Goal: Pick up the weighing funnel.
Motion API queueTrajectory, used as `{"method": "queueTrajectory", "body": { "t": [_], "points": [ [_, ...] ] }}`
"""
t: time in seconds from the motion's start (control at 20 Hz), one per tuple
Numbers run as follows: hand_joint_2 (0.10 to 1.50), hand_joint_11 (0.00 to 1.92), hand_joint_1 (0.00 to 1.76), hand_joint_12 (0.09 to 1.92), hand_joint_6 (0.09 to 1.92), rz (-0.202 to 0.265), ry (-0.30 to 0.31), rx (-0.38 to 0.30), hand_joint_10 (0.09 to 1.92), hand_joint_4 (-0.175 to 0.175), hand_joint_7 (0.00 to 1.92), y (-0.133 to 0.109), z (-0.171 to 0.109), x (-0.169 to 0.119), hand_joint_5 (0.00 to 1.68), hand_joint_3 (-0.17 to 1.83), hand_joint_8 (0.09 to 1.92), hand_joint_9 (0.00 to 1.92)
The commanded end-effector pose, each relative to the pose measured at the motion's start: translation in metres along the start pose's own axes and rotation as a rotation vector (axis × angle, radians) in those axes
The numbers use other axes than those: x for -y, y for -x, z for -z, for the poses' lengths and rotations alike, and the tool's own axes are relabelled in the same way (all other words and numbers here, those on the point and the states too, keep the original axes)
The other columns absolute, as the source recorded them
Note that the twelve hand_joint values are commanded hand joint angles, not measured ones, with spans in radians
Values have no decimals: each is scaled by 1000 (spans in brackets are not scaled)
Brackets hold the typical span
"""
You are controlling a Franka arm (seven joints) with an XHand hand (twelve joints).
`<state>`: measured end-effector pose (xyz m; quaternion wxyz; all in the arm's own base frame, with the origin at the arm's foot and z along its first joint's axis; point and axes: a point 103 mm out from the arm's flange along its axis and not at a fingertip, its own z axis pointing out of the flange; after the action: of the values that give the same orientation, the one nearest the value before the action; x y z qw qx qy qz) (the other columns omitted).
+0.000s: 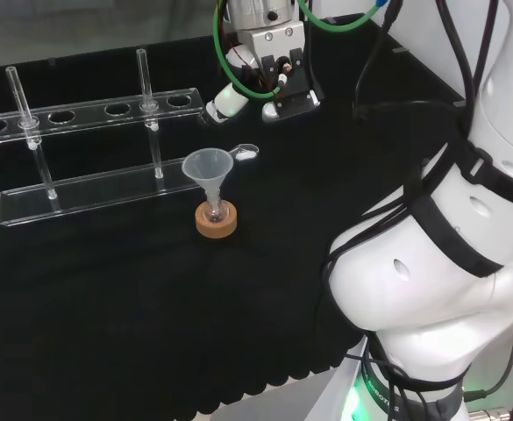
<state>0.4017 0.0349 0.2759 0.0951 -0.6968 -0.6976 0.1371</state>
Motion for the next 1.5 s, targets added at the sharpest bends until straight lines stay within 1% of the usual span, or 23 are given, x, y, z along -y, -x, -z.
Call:
{"method": "queueTrajectory", "body": {
  "t": [0.05, 0.15, 0.25, 0.35, 0.65, 0.85, 1.05, 1.25, 1.4, 1.5],
  "points": [
    [755, 297, 495, 1392, 87, -16, -15, -11, 751, -100, 35, 20, -3, -31, 231, 120, 754, 357],
    [756, 299, 496, 1391, 87, -13, 5, -7, 749, -100, 35, 19, -4, -32, 232, 120, 755, 358],
    [757, 301, 497, 1389, 87, -8, -9, -11, 748, -100, 34, 23, -1, -39, 232, 120, 756, 359],
    [758, 304, 498, 1388, 87, -19, -26, -14, 747, -101, 35, 33, 2, -53, 233, 120, 757, 362],
    [774, 327, 528, 1376, 87, -21, 1, -23, 739, -98, 71, 60, 4, -80, 253, 127, 767, 399],
    [799, 362, 588, 1356, 87, -19, -7, -20, 710, -94, 132, 71, -1, -96, 292, 145, 769, 460],
    [807, 382, 640, 1349, 87, -8, -31, -18, 693, -88, 169, 80, -14, -111, 330, 155, 770, 487],
    [800, 396, 685, 1342, 87, 10, -62, -20, 684, -83, 186, 83, -36, -123, 348, 158, 767, 499],
    [795, 402, 704, 1337, 87, 23, -55, -42, 679, -80, 198, 85, -52, -130, 364, 161, 766, 508],
    [791, 413, 704, 1326, 87, 35, -69, -40, 666, -78, 220, 83, -61, -136, 389, 171, 759, 526]
  ]
}}
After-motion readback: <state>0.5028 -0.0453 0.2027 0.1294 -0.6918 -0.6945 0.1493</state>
